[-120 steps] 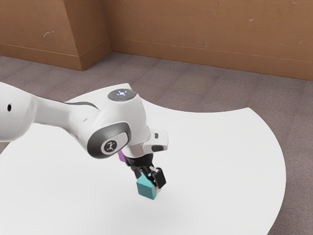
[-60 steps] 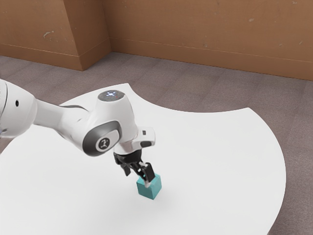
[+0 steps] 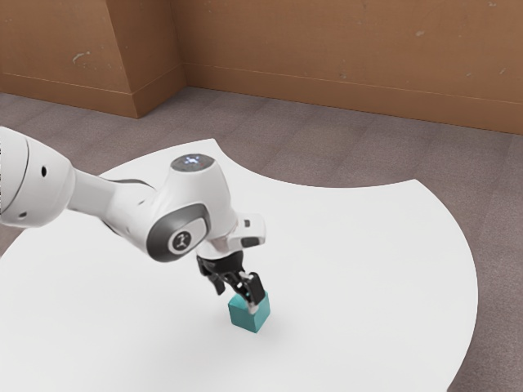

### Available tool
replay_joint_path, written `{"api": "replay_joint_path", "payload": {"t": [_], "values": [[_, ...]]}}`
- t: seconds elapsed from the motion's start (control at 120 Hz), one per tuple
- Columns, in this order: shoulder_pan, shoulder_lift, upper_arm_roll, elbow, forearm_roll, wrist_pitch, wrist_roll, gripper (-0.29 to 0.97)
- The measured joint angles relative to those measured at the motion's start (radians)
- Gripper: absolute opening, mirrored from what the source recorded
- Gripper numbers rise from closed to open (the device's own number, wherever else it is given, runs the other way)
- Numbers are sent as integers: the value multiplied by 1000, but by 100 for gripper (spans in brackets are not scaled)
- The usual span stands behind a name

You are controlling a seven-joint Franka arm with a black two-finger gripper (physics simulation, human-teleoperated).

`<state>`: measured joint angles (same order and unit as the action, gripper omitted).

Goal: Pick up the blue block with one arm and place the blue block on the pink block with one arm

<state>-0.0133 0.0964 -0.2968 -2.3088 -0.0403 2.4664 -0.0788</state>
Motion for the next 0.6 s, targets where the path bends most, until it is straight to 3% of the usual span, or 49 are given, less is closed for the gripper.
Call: {"api": "replay_joint_path", "payload": {"t": [0.6], "values": [[0,77,4,55,2,2,5,68]]}}
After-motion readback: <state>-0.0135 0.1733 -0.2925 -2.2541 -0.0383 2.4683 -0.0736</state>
